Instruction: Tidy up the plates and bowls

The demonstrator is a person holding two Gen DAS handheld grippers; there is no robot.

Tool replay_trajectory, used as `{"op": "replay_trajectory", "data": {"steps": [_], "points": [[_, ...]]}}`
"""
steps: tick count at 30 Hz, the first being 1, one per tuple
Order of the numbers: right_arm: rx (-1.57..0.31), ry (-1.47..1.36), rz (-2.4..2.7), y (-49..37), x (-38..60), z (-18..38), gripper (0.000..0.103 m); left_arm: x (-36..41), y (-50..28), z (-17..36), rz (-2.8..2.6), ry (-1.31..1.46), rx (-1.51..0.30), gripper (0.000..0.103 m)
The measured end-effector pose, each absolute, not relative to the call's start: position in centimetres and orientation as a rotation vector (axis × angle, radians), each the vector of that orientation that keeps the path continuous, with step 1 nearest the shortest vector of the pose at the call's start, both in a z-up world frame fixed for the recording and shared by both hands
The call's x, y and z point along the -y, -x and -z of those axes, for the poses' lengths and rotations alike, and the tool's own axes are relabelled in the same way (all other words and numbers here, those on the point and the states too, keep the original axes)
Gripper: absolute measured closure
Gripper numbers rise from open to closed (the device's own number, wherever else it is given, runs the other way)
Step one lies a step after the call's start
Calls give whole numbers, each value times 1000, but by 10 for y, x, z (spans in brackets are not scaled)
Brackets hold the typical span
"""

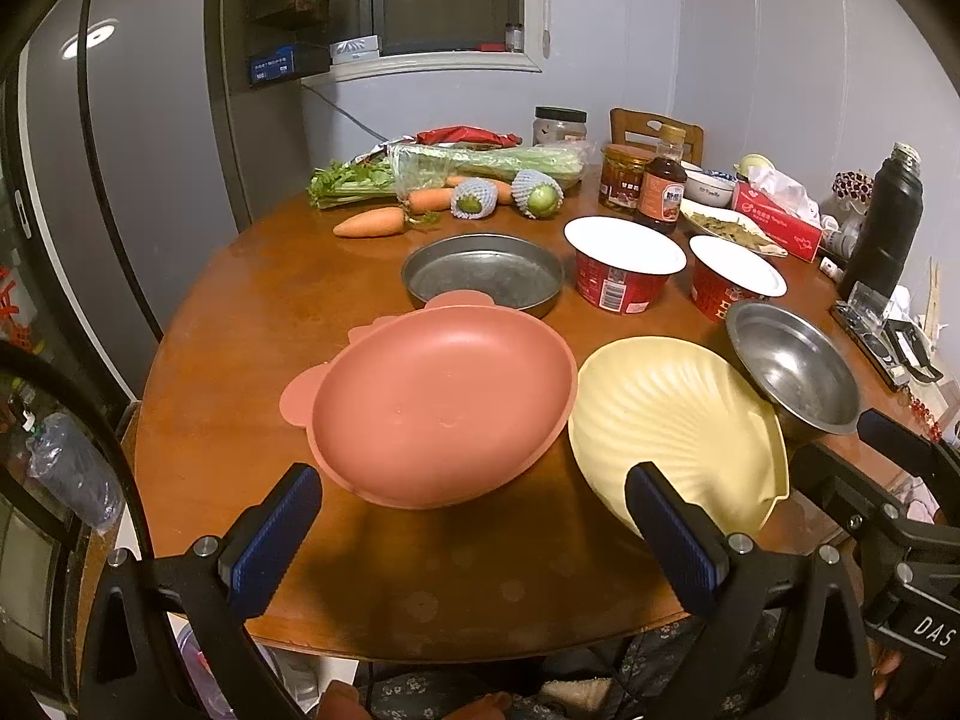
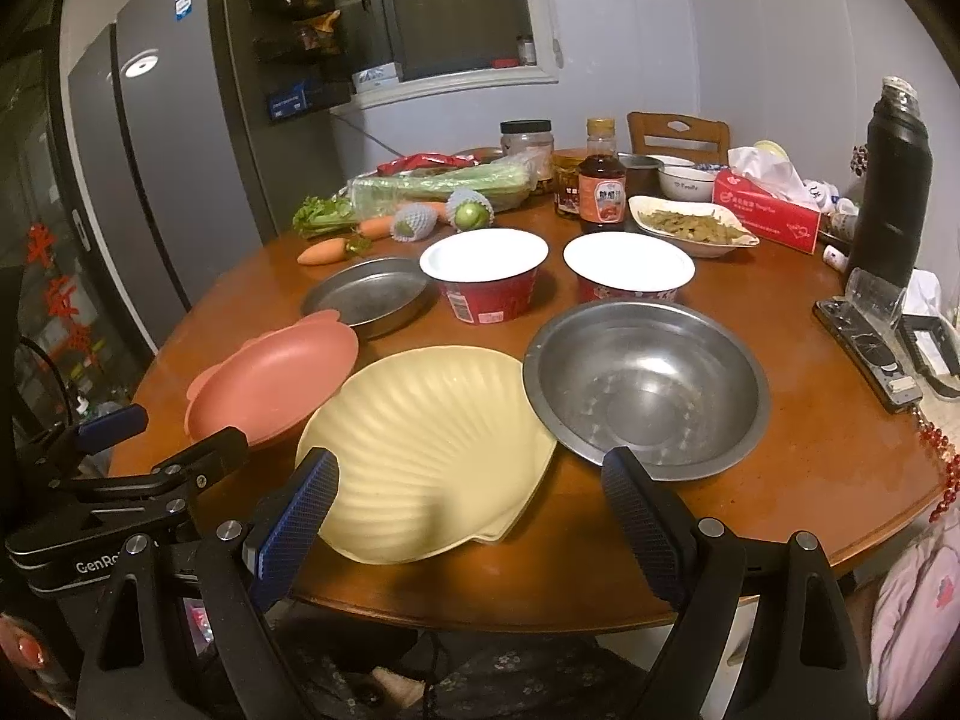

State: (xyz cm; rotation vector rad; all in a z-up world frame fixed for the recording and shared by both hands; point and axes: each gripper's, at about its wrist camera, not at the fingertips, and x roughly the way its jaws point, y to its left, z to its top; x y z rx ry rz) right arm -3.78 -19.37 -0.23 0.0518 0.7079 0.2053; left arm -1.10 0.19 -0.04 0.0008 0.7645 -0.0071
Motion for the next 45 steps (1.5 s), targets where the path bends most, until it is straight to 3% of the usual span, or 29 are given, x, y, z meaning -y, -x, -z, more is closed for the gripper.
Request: {"op": "replay_trajectory", "data": {"steps": [33, 45], "points": [[-710, -54, -224, 38, 189, -1, 13, -7, 13, -1, 6, 9, -768, 1], [-693, -5, -286, -1, 164, -16, 13, -65, 2, 1, -54, 125, -803, 1]]}}
